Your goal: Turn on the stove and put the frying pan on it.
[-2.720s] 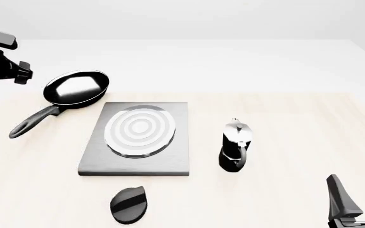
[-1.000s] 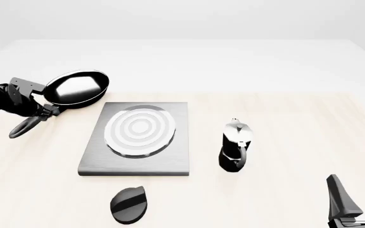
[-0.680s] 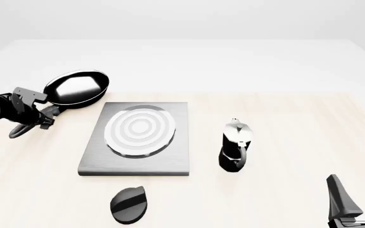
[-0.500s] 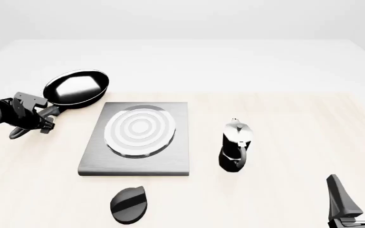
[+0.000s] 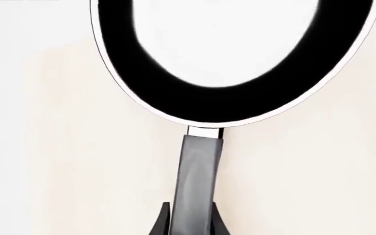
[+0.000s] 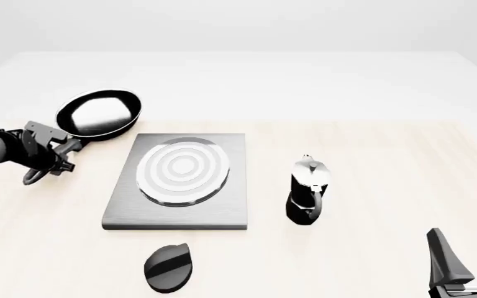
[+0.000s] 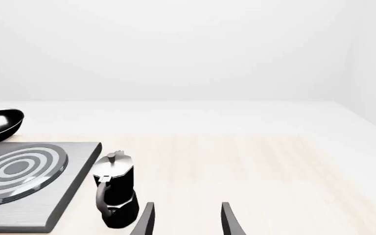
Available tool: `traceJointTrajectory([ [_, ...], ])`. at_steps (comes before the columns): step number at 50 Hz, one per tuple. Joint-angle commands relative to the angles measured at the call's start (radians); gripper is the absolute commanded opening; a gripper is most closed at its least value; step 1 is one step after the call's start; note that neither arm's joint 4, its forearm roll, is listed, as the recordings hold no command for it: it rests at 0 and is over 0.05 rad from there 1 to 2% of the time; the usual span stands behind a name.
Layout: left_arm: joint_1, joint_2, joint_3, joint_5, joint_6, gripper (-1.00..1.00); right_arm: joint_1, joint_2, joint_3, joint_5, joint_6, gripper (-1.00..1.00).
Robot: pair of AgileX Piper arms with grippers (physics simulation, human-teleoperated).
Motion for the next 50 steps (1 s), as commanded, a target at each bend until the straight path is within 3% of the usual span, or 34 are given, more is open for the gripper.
traceJointTrajectory([
  [1,-0.01,-0.043,0.006,0.012,-0.013,-1.0,0.0,0.0,0.0,0.0,0.0,1.0],
  [29,-0.052,-0.186,0.049,0.032,-0.075,-1.0,0.0,0.0,0.0,0.0,0.0,1.0],
  [50,-0.103,-0.307,0.178,-0.015,-0.075,-1.0,0.0,0.0,0.0,0.0,0.0,1.0],
])
